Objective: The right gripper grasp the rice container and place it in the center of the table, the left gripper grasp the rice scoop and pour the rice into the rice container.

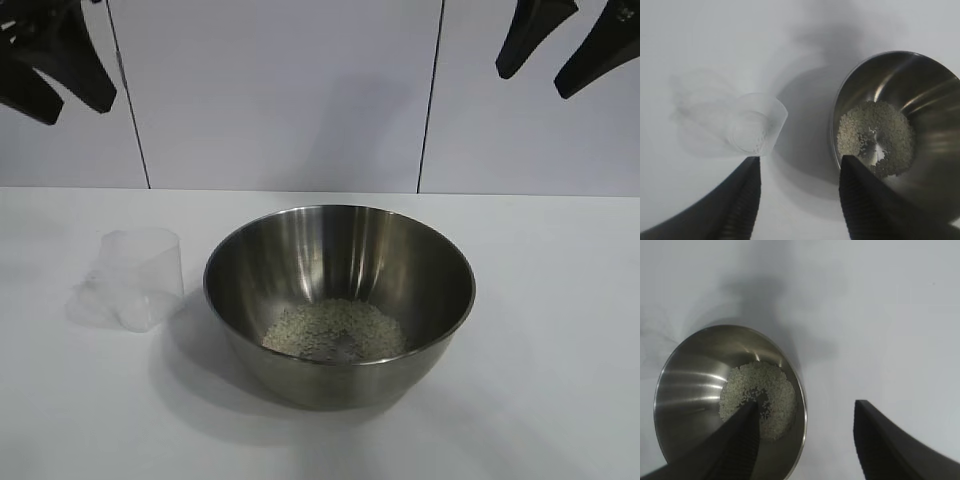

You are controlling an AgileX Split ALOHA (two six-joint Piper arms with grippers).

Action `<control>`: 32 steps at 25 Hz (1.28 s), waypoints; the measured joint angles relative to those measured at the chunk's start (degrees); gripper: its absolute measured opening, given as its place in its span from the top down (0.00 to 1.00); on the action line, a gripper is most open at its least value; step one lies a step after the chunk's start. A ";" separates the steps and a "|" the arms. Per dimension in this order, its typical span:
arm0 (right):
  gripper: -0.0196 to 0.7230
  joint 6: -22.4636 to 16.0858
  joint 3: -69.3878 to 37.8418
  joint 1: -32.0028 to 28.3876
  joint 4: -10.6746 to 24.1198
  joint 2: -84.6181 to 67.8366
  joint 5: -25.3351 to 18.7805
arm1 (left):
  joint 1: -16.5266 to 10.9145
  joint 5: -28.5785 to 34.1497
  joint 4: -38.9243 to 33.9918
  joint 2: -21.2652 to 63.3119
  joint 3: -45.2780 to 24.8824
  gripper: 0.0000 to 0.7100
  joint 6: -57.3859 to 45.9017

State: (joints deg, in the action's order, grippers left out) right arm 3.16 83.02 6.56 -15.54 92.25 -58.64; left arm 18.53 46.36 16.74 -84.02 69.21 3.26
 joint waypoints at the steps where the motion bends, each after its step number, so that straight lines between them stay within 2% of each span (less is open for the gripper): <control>1: 0.45 0.17 0.00 0.00 -0.12 0.00 -0.33 | 0.00 1.82 0.53 -0.77 2.27 0.49 0.31; 4: 0.45 0.57 0.00 0.00 -0.75 0.00 -0.33 | -0.20 6.72 3.20 -2.97 7.51 0.46 2.34; 6: 0.45 1.00 0.00 0.00 -1.67 0.00 -0.33 | -0.27 8.94 6.31 -4.96 9.55 0.39 3.53; 10: 0.45 1.24 0.00 0.00 -2.85 0.00 -0.54 | 0.54 9.58 12.13 -9.17 10.24 0.31 4.42; 17: 0.45 1.35 0.00 0.00 -3.14 0.00 -3.83 | 4.96 7.92 14.96 -12.89 10.79 0.29 3.77; 22: 0.45 1.35 0.00 0.00 -3.14 0.00 -4.41 | 5.21 7.29 14.99 -13.20 13.02 0.29 2.09; 32: 0.45 1.35 0.00 0.00 -3.14 0.00 -4.28 | 5.28 7.33 14.99 -13.22 13.17 0.29 1.36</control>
State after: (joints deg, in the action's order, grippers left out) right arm 4.50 83.02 6.56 -18.68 92.25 -62.92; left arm 23.81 53.69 31.73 -97.24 82.38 4.61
